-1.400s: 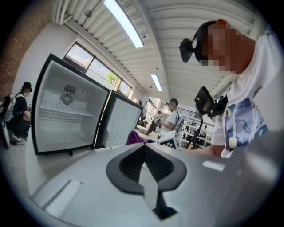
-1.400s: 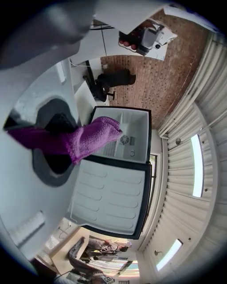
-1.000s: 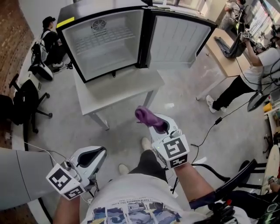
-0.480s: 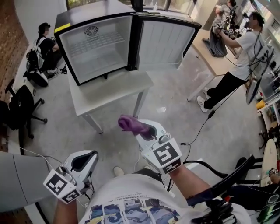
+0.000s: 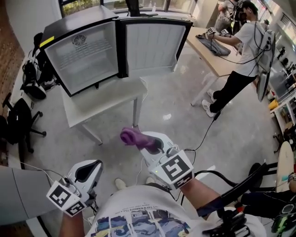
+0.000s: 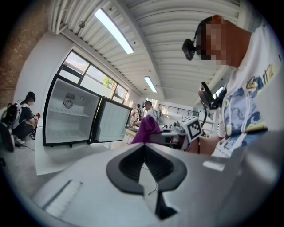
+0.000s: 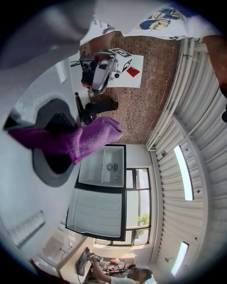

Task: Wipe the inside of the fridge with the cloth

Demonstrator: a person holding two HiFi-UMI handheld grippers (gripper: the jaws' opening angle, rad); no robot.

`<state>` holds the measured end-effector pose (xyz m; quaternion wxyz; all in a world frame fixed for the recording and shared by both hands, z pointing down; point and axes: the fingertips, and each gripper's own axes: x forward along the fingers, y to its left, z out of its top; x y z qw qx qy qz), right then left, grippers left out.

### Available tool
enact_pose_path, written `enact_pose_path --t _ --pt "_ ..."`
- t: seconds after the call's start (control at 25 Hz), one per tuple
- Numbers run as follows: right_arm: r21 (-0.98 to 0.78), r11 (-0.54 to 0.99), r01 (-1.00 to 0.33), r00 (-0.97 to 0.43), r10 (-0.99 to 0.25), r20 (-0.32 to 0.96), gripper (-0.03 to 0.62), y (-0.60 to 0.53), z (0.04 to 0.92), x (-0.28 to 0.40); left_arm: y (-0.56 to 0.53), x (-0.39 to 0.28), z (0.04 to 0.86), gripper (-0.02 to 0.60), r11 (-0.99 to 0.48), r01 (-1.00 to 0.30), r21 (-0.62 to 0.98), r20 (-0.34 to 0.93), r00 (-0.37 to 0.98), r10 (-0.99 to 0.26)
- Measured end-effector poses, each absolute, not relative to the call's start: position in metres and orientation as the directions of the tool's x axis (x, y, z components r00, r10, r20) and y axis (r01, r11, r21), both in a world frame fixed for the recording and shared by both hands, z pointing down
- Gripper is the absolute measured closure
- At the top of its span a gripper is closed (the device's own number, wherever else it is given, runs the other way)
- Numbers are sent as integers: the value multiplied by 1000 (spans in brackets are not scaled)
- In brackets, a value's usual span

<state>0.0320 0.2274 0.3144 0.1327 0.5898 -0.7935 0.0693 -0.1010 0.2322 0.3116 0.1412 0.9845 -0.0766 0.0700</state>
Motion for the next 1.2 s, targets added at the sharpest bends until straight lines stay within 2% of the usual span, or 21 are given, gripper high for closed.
enact_pose_path --t 0.48,1.2 --pt "14 327 -945 -311 -911 270 542 269 314 75 276 -49 307 574 -949 -183 257 184 973 -138" --pt "12 370 -929 -354 -895 272 542 289 320 103 300 -14 310 574 -945 -208 251 190 968 -163"
